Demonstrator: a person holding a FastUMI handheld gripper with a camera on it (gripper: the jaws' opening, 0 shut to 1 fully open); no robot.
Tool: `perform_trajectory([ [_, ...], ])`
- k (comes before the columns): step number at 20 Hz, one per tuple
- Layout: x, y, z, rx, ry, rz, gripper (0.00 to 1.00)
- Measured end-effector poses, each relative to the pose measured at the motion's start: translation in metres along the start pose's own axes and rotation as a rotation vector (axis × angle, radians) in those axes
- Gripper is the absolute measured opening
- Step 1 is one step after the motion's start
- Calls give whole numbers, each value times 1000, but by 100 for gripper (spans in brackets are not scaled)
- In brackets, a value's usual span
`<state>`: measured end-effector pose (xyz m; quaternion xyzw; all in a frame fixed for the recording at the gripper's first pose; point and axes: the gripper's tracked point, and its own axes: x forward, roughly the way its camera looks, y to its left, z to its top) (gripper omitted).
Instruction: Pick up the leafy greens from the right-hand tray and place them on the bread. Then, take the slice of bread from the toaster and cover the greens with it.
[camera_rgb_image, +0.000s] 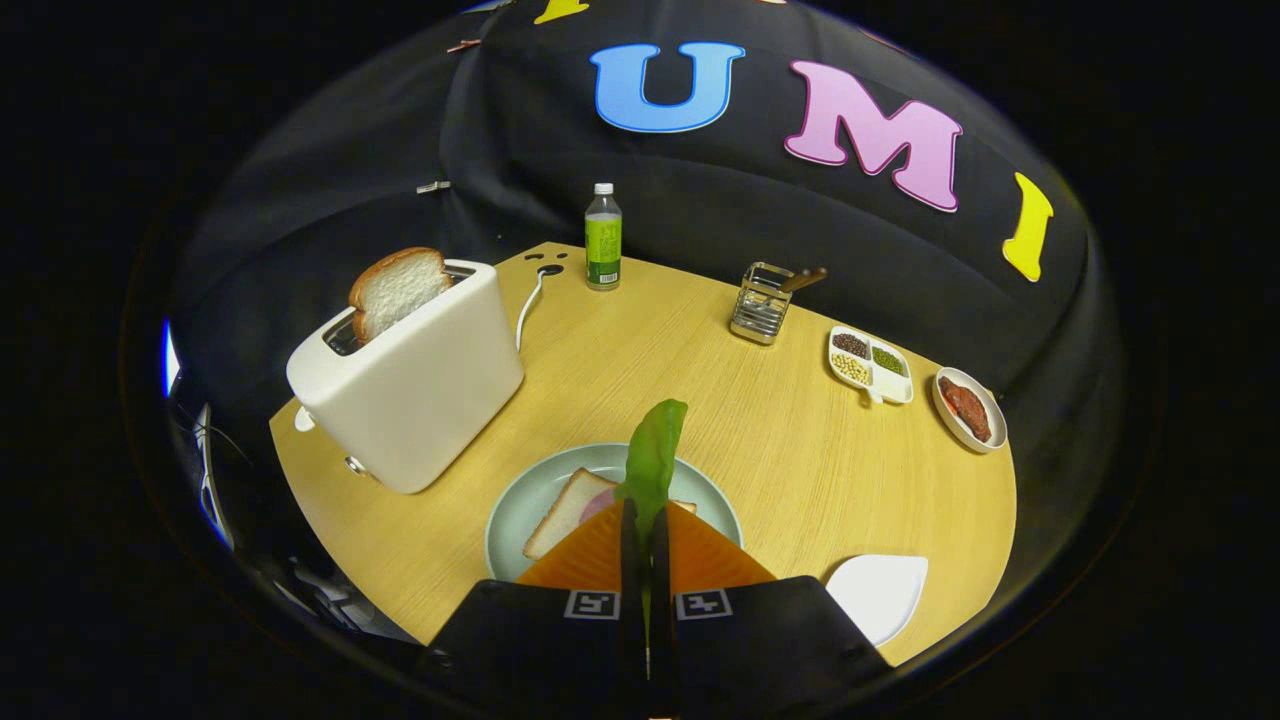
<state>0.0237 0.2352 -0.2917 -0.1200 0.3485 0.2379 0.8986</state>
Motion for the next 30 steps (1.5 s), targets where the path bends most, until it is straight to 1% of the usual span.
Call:
perform_trajectory([
  [3,13,6,-1,-18,15,-11,7],
  [5,23,3,-6,-45,40,-39,8],
  [7,30,5,-10,-49,56,-49,11],
  [11,36,11,-13,-31,71,-39,16],
  [14,40,16,-25,-35,105,-29,20],
  [15,41,18,-28,-24,115,-23,21],
  [16,44,20,-29,-12,119,-17,25],
  [18,44,24,-28,-7,117,-13,27],
  [22,48,29,-34,11,137,-4,46],
  [25,49,27,-35,36,146,-9,51],
  [27,49,27,-35,39,143,-12,51],
  [29,47,27,-31,39,131,-11,60],
  [30,45,28,-29,41,124,-8,71],
])
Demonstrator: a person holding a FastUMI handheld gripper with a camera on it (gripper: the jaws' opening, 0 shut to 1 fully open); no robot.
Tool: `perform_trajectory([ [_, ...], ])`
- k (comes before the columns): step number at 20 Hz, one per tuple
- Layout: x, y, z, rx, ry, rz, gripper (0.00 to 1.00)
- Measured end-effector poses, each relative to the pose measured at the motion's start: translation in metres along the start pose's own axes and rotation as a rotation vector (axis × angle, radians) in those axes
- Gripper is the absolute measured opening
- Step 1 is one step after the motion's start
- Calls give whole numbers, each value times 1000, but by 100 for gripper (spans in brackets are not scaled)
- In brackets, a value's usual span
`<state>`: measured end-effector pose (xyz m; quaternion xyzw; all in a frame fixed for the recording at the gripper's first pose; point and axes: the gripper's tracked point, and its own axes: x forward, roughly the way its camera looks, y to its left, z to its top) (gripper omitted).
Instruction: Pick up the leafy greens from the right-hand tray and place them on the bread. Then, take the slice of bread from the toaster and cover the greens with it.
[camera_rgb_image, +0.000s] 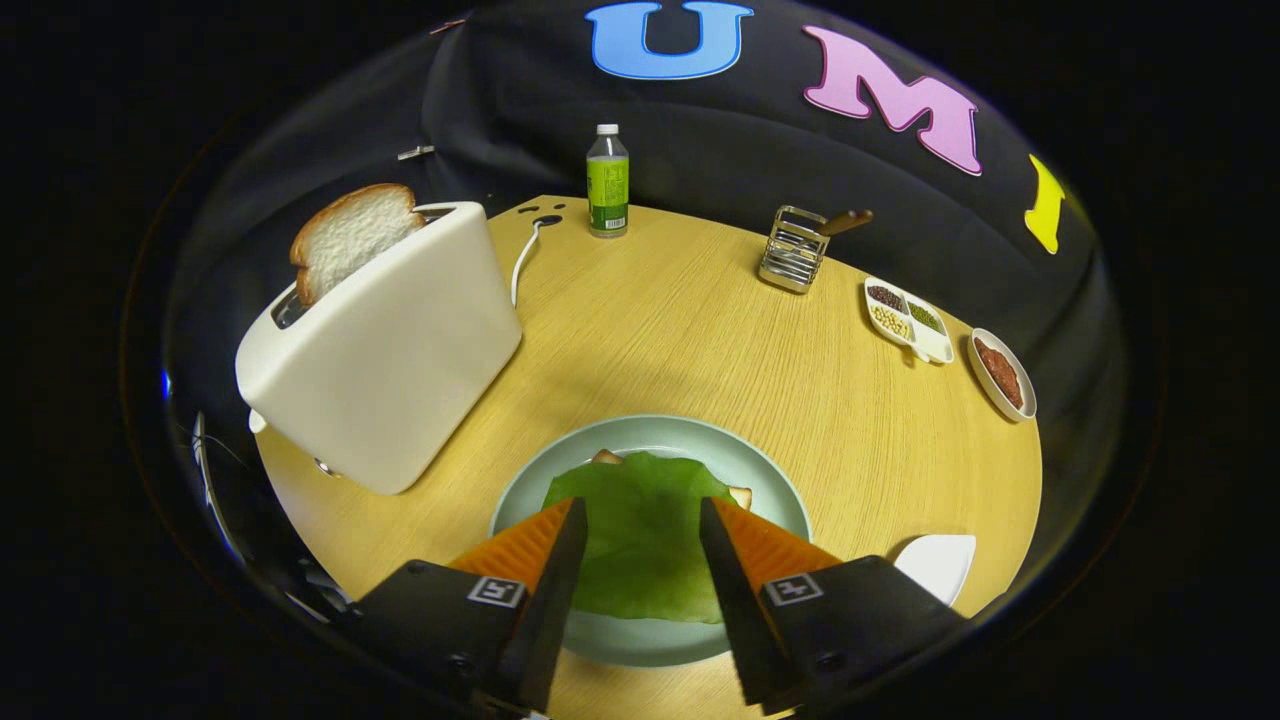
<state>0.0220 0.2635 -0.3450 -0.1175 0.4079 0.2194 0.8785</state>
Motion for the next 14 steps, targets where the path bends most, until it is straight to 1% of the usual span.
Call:
perform_trajectory([
  [1,-3,3,4,8,-11,7,78],
  [2,-8,7,8,19,-27,15,92],
  [3,-15,10,16,32,-48,18,98],
  [5,-31,17,34,44,-100,25,100],
  [6,-43,27,48,35,-142,41,100],
  [11,-91,67,113,-67,-304,109,100],
  [14,-106,97,137,-64,-345,164,100],
])
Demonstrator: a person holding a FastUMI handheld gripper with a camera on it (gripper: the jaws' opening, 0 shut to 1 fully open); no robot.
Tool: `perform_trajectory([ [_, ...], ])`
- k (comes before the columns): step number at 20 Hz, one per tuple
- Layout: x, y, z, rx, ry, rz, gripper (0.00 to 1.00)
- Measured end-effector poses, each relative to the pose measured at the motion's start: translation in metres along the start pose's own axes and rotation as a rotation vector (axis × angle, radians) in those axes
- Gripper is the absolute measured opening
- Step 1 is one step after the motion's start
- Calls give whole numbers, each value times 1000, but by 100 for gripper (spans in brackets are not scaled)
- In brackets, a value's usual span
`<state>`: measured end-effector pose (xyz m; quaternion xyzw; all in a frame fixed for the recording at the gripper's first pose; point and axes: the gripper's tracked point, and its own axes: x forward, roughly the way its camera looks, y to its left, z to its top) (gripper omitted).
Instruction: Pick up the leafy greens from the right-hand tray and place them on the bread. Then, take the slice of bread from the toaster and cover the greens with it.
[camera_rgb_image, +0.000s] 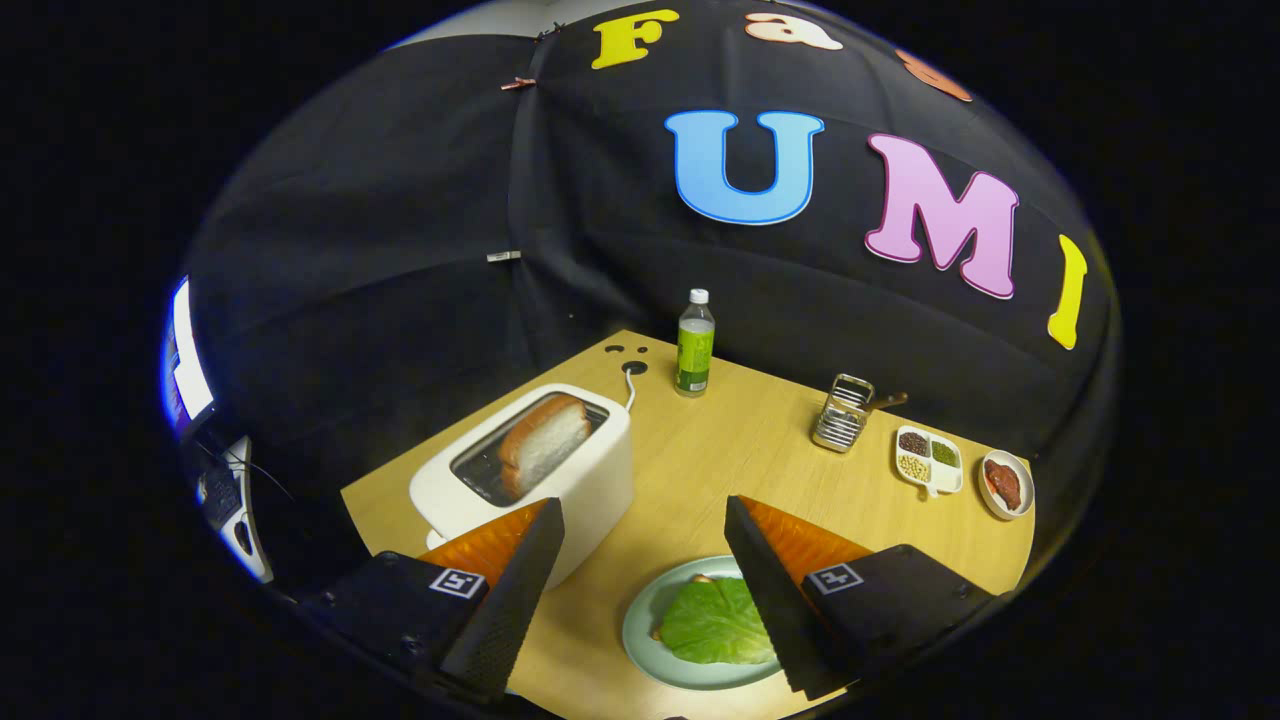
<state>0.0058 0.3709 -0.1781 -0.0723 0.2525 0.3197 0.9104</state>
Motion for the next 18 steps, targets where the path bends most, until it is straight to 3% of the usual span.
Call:
perform_trajectory([
  [9,33,66,43,-26,-44,99,100],
  [18,90,69,15,-39,29,13,99],
])
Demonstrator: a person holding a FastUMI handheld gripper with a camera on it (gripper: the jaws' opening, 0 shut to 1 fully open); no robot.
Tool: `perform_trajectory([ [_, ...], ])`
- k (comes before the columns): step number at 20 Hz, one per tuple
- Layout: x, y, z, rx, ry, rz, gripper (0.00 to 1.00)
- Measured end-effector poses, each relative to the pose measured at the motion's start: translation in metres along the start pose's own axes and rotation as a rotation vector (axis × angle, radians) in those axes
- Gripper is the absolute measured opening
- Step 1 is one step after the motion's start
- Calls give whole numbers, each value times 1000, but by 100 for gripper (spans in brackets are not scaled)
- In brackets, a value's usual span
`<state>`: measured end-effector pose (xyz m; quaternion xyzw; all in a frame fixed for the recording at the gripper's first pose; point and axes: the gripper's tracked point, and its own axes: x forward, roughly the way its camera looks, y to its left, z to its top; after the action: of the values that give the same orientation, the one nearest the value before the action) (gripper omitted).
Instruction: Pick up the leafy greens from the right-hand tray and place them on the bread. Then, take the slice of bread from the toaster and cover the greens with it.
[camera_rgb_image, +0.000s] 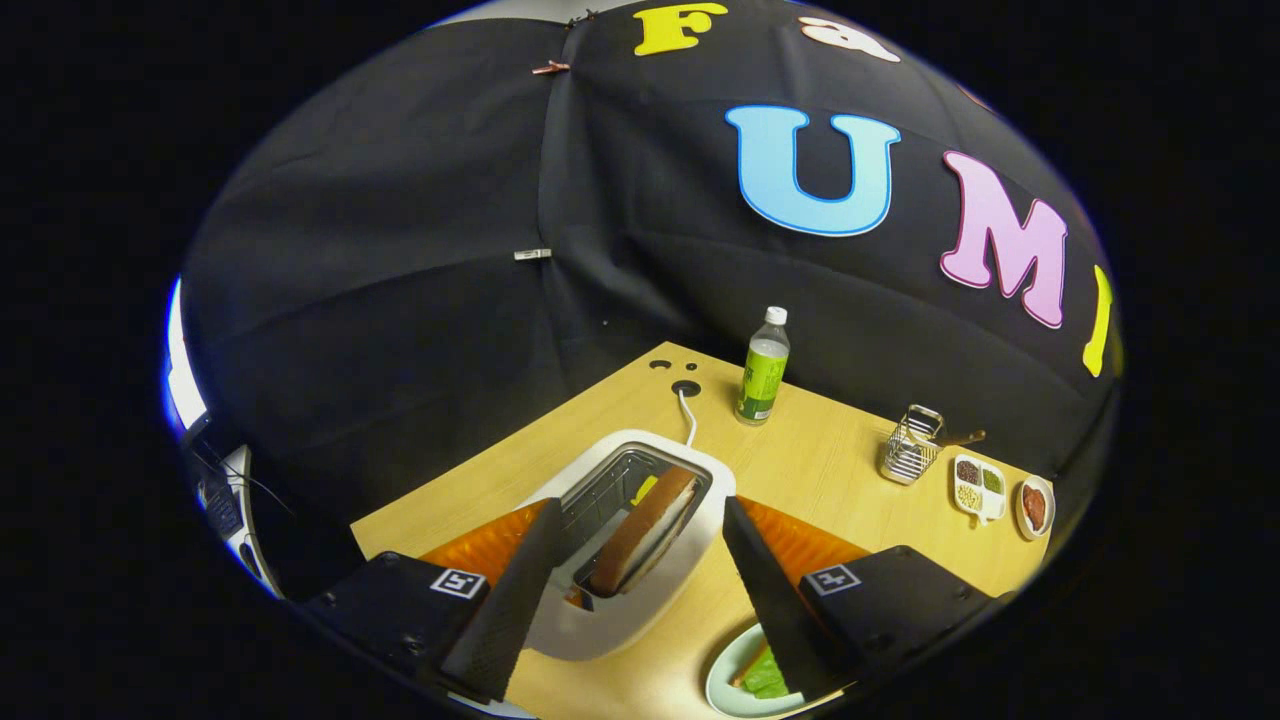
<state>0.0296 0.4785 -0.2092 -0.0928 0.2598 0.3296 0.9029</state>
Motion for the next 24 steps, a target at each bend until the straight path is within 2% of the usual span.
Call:
perform_trajectory([
  [1,6,2,-3,3,8,-3,98],
  [7,24,1,-15,32,51,-27,73],
  [12,26,3,-17,45,70,-25,38],
  [15,23,5,-19,74,94,-32,20],
  [18,20,6,-14,100,90,-30,14],
  [24,-3,5,19,105,7,11,12],
])
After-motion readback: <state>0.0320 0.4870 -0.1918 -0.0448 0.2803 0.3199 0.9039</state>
